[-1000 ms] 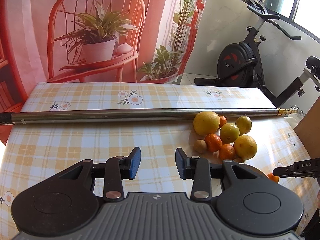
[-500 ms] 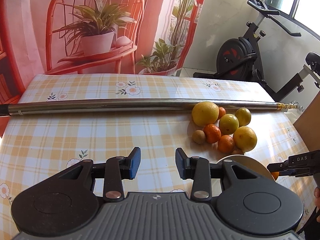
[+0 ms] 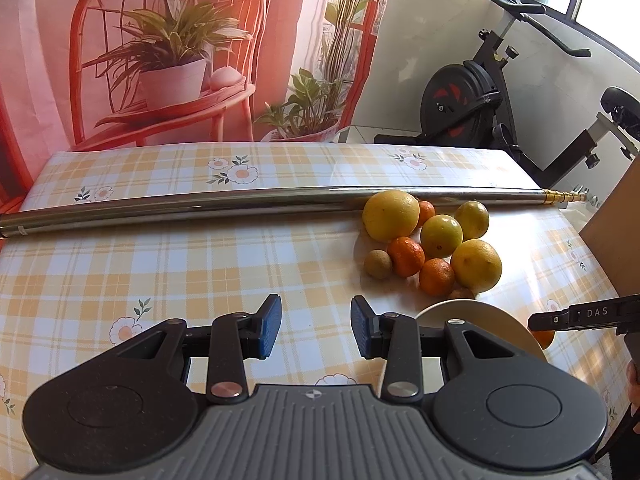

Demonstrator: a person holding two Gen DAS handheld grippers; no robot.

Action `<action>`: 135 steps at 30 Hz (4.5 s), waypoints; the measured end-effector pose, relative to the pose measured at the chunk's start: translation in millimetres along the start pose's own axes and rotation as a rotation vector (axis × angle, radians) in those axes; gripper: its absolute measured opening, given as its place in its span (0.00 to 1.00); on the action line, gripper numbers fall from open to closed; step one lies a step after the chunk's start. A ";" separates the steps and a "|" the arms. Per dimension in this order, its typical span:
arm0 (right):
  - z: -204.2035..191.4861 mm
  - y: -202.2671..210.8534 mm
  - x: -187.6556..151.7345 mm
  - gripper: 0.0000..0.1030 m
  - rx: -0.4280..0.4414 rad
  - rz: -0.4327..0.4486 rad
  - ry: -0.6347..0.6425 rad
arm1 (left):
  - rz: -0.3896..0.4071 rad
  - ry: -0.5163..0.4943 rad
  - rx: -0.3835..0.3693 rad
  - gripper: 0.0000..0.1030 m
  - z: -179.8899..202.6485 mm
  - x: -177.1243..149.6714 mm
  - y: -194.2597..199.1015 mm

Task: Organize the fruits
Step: 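Grasp a mandarin from the pile with the left gripper while the right holds the orange, then carry the mandarin and orange over the white plate with both grippers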

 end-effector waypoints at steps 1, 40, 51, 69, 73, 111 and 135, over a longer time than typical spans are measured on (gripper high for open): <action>0.5 0.7 -0.3 0.34 0.010 0.001 -0.011 | -0.002 -0.002 0.001 0.39 0.8 -0.3 -0.5; 21.2 -2.9 4.5 0.31 0.060 0.024 -0.089 | -0.092 0.081 -0.110 0.39 40.3 19.4 -60.5; 30.9 -4.1 3.6 0.31 0.077 0.029 -0.080 | -0.129 0.292 -0.130 0.39 39.6 30.1 -106.6; 32.7 -7.5 7.8 0.31 0.101 0.030 -0.079 | -0.177 0.229 -0.125 0.37 47.3 50.9 -136.4; 33.1 -8.1 8.5 0.31 0.103 0.029 -0.081 | -0.185 0.179 -0.120 0.37 48.9 50.0 -136.8; 13.3 23.6 4.7 0.26 0.130 0.069 -0.041 | -0.141 0.082 -0.146 0.34 28.3 0.2 -51.2; -5.4 -4.4 13.2 0.34 0.131 -0.020 -0.036 | -0.081 0.068 -0.138 0.34 28.9 -26.6 -16.3</action>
Point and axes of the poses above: each gripper's, at about its wrist camera, not at the fingertips, and y roughly against the way its jaws point, z to its right, x to its top, the point moved 7 cm from there along -y, roughly the way its jaws point, and after that the axes turned 9 degrees about -x, right-handed, at the moved point
